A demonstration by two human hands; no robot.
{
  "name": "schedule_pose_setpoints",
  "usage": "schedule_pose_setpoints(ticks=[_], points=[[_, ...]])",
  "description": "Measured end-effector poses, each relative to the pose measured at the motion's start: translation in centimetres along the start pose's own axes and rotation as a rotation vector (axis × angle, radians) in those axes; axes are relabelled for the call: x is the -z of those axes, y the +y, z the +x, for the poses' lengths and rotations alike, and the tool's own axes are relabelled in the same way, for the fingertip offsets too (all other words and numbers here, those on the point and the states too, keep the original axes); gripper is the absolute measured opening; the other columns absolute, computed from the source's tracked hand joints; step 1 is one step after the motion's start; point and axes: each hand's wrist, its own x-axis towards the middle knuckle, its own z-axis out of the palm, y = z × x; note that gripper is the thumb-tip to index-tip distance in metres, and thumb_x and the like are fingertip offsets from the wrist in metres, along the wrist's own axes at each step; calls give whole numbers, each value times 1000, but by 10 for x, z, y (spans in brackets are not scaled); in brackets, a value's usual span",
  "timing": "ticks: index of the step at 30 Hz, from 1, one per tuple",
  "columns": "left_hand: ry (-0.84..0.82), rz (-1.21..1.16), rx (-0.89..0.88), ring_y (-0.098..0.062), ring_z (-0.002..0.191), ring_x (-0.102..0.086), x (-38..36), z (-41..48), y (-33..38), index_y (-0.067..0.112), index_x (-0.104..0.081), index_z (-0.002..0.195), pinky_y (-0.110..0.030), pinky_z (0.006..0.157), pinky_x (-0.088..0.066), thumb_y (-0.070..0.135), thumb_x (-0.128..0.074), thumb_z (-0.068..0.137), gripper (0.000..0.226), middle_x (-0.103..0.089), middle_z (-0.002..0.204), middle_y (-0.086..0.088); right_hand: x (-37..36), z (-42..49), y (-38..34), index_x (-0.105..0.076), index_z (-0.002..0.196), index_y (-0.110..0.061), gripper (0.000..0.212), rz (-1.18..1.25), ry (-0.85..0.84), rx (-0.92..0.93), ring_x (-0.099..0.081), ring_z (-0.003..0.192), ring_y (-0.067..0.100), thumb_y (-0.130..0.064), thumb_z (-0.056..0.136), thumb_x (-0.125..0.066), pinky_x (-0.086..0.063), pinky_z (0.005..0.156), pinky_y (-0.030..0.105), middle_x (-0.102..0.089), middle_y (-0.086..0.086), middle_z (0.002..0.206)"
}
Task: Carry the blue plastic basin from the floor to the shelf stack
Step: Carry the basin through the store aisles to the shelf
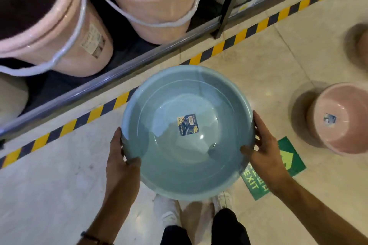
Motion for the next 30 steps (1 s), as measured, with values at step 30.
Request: schedule_pose_setpoints(ticks=[30], points=[[-497, 129, -455, -31, 121, -62, 5, -358, 510, 14, -55, 149, -44, 103, -46, -15, -63, 91, 66, -66, 135, -14, 357, -371, -373, -50, 152, -27, 91, 397, 752, 146, -66, 118, 5, -55, 66, -62, -58, 92, 29, -68, -11, 135]])
